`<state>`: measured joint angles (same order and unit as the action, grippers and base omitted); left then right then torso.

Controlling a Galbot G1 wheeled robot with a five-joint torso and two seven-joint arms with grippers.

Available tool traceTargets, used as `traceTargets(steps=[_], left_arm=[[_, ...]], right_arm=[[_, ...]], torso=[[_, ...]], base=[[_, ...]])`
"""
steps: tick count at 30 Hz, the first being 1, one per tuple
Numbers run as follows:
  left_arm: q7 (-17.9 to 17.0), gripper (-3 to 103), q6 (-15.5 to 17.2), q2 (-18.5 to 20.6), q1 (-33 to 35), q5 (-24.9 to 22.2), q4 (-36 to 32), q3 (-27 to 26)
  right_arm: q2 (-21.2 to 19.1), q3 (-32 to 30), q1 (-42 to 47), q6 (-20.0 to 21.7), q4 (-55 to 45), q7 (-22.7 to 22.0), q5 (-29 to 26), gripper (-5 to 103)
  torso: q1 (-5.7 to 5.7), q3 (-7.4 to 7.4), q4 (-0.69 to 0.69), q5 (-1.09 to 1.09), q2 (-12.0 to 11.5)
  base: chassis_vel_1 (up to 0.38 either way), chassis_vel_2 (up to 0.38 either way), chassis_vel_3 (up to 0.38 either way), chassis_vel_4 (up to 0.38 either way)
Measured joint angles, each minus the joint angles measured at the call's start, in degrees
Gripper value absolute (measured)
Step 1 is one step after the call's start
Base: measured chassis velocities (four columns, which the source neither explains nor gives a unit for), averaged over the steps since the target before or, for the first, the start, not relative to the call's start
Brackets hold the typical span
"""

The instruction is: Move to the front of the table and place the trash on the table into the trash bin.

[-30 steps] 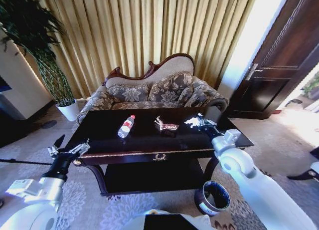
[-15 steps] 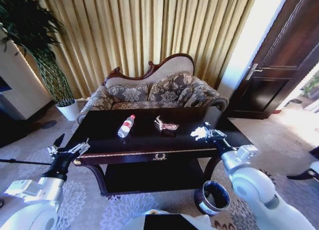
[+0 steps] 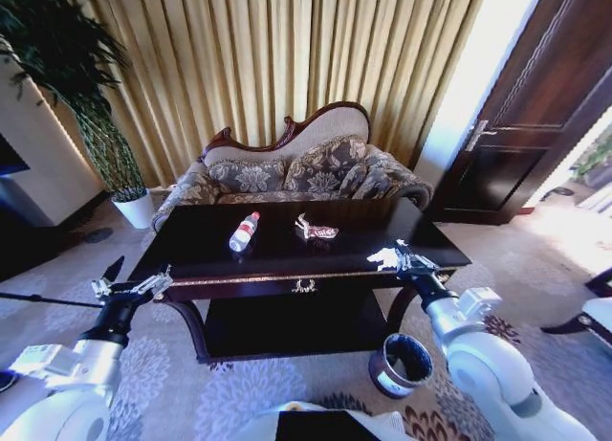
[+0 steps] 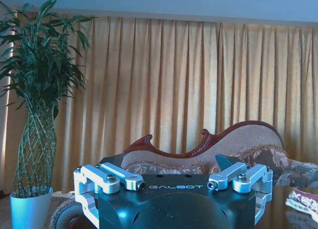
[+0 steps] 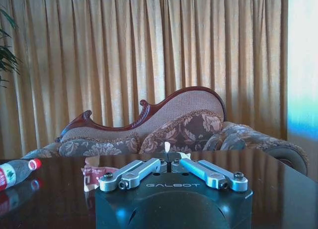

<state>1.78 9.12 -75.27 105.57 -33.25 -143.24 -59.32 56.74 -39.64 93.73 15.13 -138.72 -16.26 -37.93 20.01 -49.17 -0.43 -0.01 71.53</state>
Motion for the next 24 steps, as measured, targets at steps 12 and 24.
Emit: traceTargets(steps=[12,24], left_arm=[[0.0,100,0.0,0.0,0.1,0.0,0.0,-0.2],[0.0,100,0.0,0.0,0.1,-0.2,0.0,-0.5]], right_arm=[[1.4,2.5,-1.6,-1.1,6.2,0.3,0.8,0],[3.9,5.8,-12.2,-4.3,37.6,2.4,7.6,0]], torso=[[-0.01,0.01,0.01,-0.01,0.0],[0.03,-0.01,0.01,0.02,0.0]], base=[[0.085,-0.078,-0.095,0.079],[0.000,0.000,0.000,0.000]])
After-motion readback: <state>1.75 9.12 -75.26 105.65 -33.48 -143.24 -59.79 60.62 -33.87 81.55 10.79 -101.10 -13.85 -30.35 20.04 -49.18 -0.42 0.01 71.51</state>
